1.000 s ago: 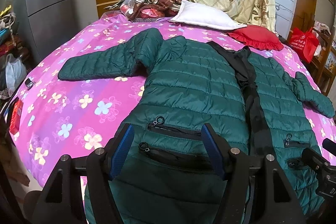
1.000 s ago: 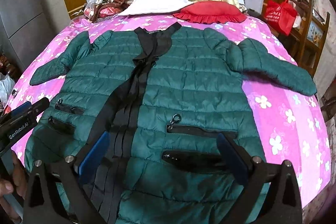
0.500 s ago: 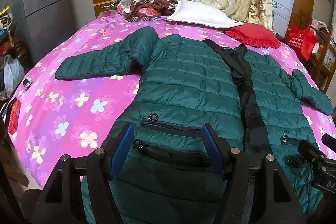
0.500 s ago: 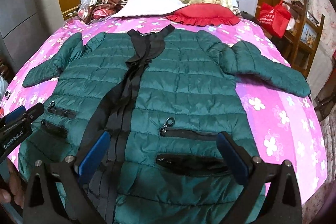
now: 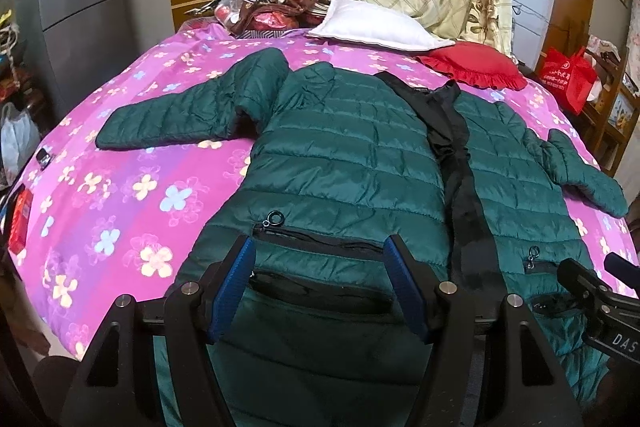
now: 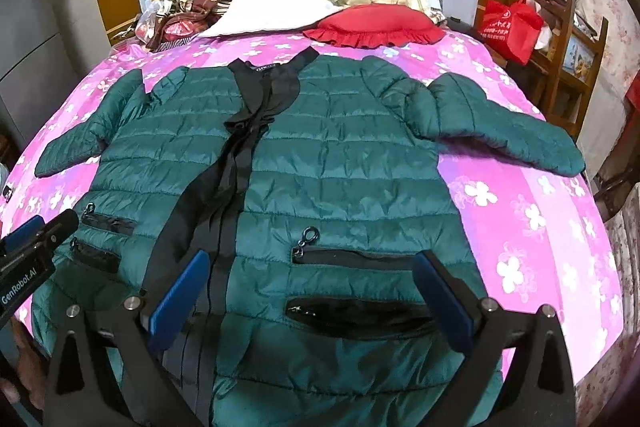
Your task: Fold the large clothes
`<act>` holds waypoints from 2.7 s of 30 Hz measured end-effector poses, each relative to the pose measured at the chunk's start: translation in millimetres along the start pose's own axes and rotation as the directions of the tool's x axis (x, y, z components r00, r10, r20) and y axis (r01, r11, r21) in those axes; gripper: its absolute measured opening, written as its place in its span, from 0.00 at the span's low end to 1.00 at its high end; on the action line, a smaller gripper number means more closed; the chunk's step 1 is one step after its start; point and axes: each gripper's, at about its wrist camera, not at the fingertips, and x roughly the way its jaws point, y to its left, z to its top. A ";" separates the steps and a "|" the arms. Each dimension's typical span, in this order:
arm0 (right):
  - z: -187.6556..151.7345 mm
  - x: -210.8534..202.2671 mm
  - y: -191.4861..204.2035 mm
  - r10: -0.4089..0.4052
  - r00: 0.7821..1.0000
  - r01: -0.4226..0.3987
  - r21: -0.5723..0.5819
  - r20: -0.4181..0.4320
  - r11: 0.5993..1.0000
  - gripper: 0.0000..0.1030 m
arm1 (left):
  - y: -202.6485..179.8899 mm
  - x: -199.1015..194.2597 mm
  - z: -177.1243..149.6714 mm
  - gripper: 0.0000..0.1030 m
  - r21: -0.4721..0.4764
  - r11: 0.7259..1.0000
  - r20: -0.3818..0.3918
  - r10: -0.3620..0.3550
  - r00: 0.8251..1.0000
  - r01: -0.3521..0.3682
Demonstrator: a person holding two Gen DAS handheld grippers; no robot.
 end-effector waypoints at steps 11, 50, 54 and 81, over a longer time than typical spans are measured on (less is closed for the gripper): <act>1.5 5.6 -2.0 -0.005 1.000 0.005 0.015 -0.001 1.000 1.00 | -7.8 0.7 -0.2 0.40 0.017 1.000 0.004 -0.015 1.000 0.015; 49.7 45.8 5.3 -0.012 1.000 0.013 0.019 -0.017 1.000 1.00 | -3.9 43.4 44.4 0.40 -0.015 1.000 -0.029 0.000 1.000 0.000; 61.3 53.5 7.2 -0.007 1.000 0.007 0.028 -0.013 1.000 1.00 | -2.0 47.7 54.7 0.40 -0.017 1.000 -0.017 0.003 1.000 -0.003; 104.2 113.0 30.7 0.006 0.999 -0.006 0.006 -0.041 1.000 1.00 | 45.9 87.7 97.0 0.40 -0.113 0.993 -0.021 0.038 0.999 -0.041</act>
